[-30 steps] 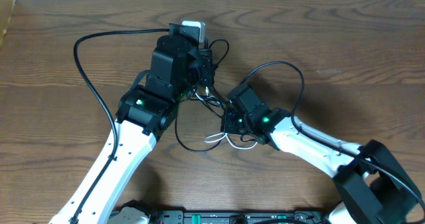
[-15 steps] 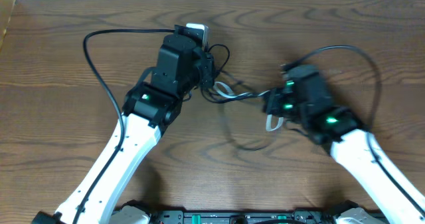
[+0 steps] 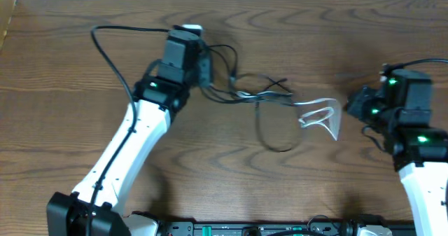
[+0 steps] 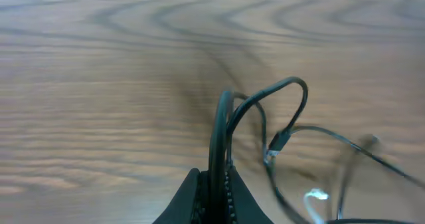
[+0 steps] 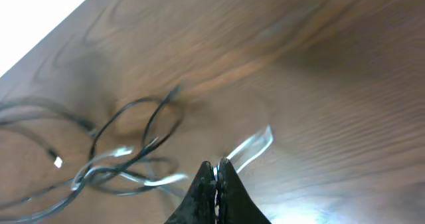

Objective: Untangle cables

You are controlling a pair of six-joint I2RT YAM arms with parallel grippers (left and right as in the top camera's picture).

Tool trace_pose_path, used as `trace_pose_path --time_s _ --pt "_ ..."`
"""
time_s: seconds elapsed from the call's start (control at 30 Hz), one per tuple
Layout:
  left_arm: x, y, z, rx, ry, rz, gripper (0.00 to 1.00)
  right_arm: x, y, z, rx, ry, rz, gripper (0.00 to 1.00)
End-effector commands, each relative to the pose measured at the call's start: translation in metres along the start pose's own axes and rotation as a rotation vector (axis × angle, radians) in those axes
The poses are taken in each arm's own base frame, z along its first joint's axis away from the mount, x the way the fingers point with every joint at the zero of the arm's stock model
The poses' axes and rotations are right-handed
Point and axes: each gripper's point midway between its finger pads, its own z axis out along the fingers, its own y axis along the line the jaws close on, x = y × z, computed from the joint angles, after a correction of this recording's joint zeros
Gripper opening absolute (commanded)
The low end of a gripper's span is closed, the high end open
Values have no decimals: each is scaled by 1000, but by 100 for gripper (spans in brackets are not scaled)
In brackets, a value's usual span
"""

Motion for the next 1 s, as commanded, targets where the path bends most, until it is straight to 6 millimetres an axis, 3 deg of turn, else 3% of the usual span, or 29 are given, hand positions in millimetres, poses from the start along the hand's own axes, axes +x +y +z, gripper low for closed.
trace_pose_path --time_s 0.0,0.17,0.33,0.6,0.73,0.97 --pt "-11 48 -3 -110 -29 -55 8 -29 -4 -20 11 -84 -29 1" --pt "-19 87 -11 -155 -55 -170 8 -44 -21 -27 50 -123 2 1" --pt "-19 76 -12 -48 -45 -198 8 -33 -9 -21 -37 -47 -55 1" --pt "-16 45 -11 6 -33 -148 8 9 33 15 -186 163 -150 1" --pt "-13 19 -11 50 -27 -106 8 38 67 39 -248 248 -254 4" --pt "-13 -21 -19 126 -45 -43 8 87 114 72 -352 338 -464 33"
